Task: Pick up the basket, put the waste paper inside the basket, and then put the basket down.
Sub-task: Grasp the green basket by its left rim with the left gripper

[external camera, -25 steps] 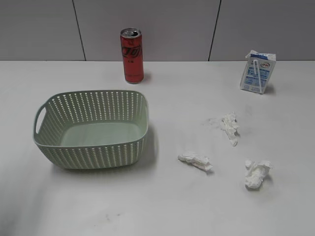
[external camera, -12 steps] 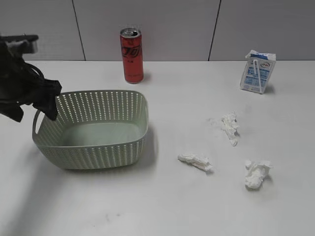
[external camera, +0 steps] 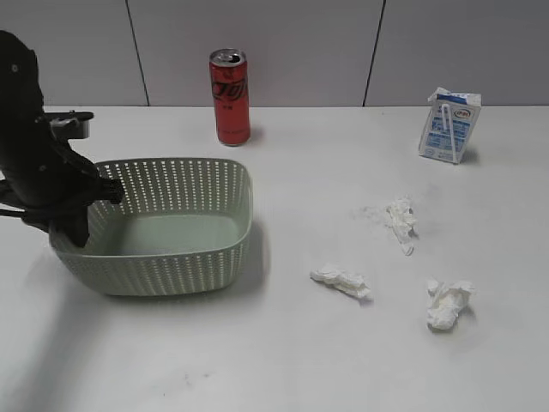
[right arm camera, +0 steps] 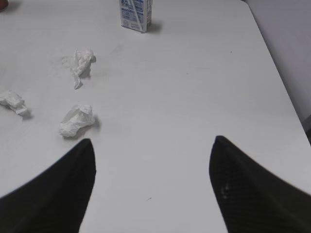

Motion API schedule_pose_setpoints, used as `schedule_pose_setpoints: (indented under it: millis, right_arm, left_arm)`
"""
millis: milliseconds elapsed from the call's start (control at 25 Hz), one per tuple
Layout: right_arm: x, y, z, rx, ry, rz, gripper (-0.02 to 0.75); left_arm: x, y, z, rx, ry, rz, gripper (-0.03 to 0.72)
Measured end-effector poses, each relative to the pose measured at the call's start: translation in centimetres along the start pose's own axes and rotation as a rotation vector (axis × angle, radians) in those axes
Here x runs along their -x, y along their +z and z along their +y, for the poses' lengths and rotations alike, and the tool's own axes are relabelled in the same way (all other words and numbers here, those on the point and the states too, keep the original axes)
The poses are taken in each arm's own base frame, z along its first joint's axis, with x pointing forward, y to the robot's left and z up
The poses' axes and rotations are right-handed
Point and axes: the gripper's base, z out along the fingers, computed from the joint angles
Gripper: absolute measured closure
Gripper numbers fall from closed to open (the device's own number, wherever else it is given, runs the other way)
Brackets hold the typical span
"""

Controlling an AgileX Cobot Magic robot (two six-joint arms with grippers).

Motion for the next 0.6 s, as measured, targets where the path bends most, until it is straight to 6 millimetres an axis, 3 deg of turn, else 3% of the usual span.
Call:
schedule_pose_setpoints:
  millis: [80,320,440,600]
  right_arm:
    - [0.0,0.0,0.0,0.000,0.000,0.000,0.186]
    - [0.3,0.4,0.0,0.002,0.001,0.027,0.186]
    - [1.4,1.7,0.3,0.026,0.019,0.114,0.186]
    - [3.4,5.0,1.3,0.101,0.090,0.305,0.186]
  left_arm:
    - [0.1,-0.5,-0.1,-0.011,-0.011,-0.014,0.677]
    - [-1.2,-4.2,-0.4,-0.046,-0.022,-0.056,0.688]
    - [-3.1,-6.1,-0.6,-0.099,-0.051,-0.113,0.688]
    - [-6.6,-6.8,-0.3,-0.123,-0.070,-0.144,0.688]
